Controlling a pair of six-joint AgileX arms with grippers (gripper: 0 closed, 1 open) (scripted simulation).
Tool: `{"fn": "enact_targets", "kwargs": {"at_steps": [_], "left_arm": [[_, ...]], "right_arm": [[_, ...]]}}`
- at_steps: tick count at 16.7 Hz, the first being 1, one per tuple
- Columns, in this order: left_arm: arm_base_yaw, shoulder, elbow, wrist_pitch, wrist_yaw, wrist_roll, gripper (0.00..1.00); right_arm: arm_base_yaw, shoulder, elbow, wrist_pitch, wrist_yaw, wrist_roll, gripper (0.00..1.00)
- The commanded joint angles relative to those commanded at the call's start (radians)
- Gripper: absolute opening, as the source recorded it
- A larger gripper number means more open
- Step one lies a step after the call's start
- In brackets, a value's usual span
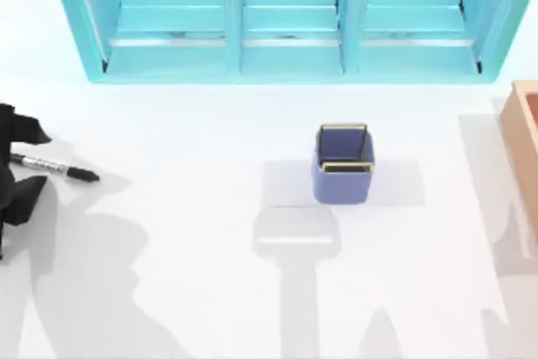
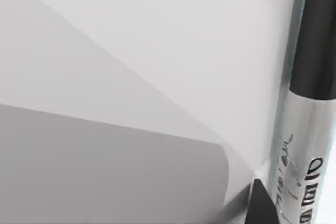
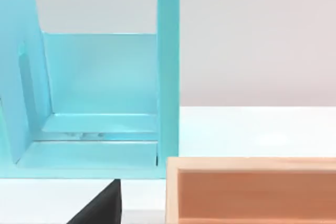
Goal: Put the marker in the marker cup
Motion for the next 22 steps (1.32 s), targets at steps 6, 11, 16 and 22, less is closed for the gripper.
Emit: {"fn": "enact_targets", "kwargs": {"at_steps": [6,11,16,22], "left_arm": [[0.0,0.0,0.0,0.0,0.0,0.0,0.25],[0.0,0.0,0.0,0.0,0.0,0.0,0.0],[0.0,0.0,0.0,0.0,0.0,0.0,0.0],[0.051,-0.3,0.035,-0.57,-0.035,0.099,0.0]], "right_arm": [[0.0,0.0,0.0,0.0,0.0,0.0,1.0],[0.0,0.0,0.0,0.0,0.0,0.0,1.0],[0.0,0.0,0.0,0.0,0.0,0.0,1.0],[0.0,0.0,0.0,0.0,0.0,0.0,1.0]]}}
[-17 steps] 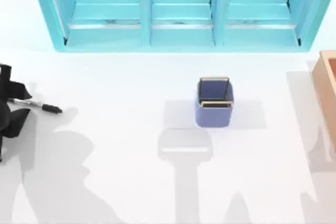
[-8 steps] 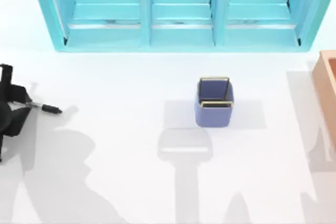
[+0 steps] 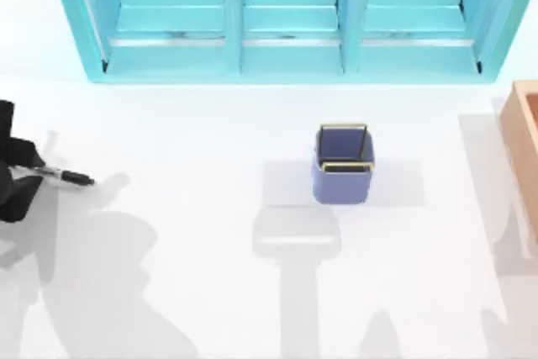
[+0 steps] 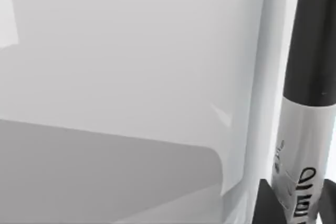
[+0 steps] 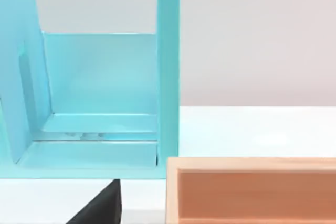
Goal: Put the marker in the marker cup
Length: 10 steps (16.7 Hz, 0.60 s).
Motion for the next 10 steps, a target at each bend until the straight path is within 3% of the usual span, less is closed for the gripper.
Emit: {"fn": "enact_targets", "kwargs": {"at_steps": [4,10], "left_arm": [[0.038,-0.211,-0.008,-0.227,0.024,0.024,0.0],[0.114,-0.695,-0.014,-0.698,0.074,0.082,0.0]], "right_arm": [[0.0,0.0,0.0,0.0,0.0,0.0,1.0],[0.0,0.0,0.0,0.0,0.0,0.0,1.0]]}}
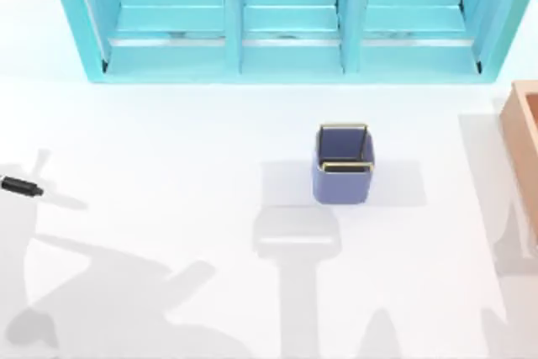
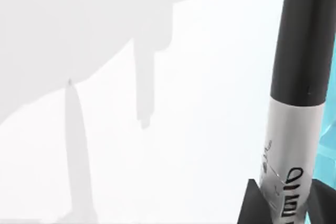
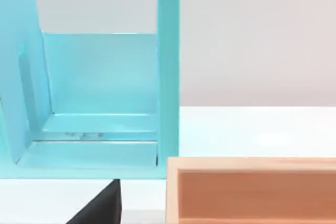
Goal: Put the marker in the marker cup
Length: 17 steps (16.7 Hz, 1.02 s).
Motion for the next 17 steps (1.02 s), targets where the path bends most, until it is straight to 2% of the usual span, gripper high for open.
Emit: {"fn": "enact_targets", "kwargs": {"at_steps": [5,12,14,17], "left_arm": [[0.047,-0.252,-0.015,-0.253,0.024,0.041,0.0],[0.049,-0.275,-0.015,-0.279,0.025,0.048,0.0],[0.032,-0.252,-0.003,-0.268,-0.005,0.059,0.0],[-0.037,-0.165,0.047,-0.22,-0.126,0.104,0.0]], "right_arm": [[0.0,0.0,0.0,0.0,0.0,0.0,1.0],[0.0,0.0,0.0,0.0,0.0,0.0,1.0],[0.0,0.0,0.0,0.0,0.0,0.0,1.0],[0.0,0.0,0.0,0.0,0.0,0.0,1.0]]}}
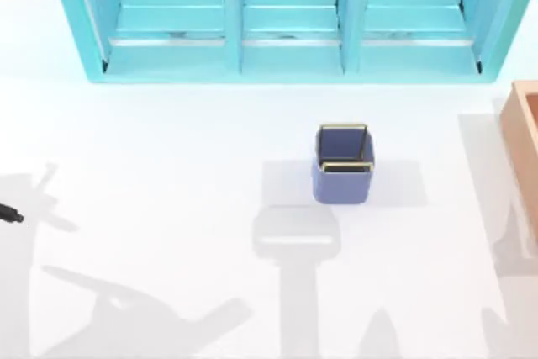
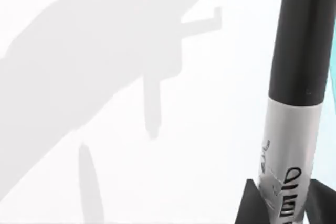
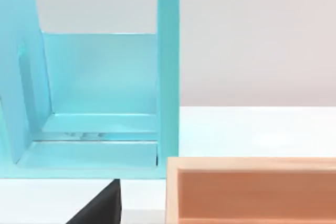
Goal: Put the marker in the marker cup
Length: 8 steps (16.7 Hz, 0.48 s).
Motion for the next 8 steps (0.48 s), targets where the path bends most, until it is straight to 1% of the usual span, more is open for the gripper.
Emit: {"fn": "enact_targets", "kwargs": {"at_steps": [1,3,5,8], "left_arm": [[-0.034,0.04,0.026,0.025,-0.059,0.022,0.0],[-0.12,0.134,0.093,0.089,-0.203,0.077,0.0],[-0.221,0.238,0.178,0.172,-0.368,0.14,0.0],[-0.395,0.401,0.332,0.324,-0.638,0.243,0.0]], "right_arm": [[0.0,0.0,0.0,0.0,0.0,0.0,1.0],[0.0,0.0,0.0,0.0,0.0,0.0,1.0],[0.0,0.0,0.0,0.0,0.0,0.0,1.0],[0.0,0.0,0.0,0.0,0.0,0.0,1.0]]}}
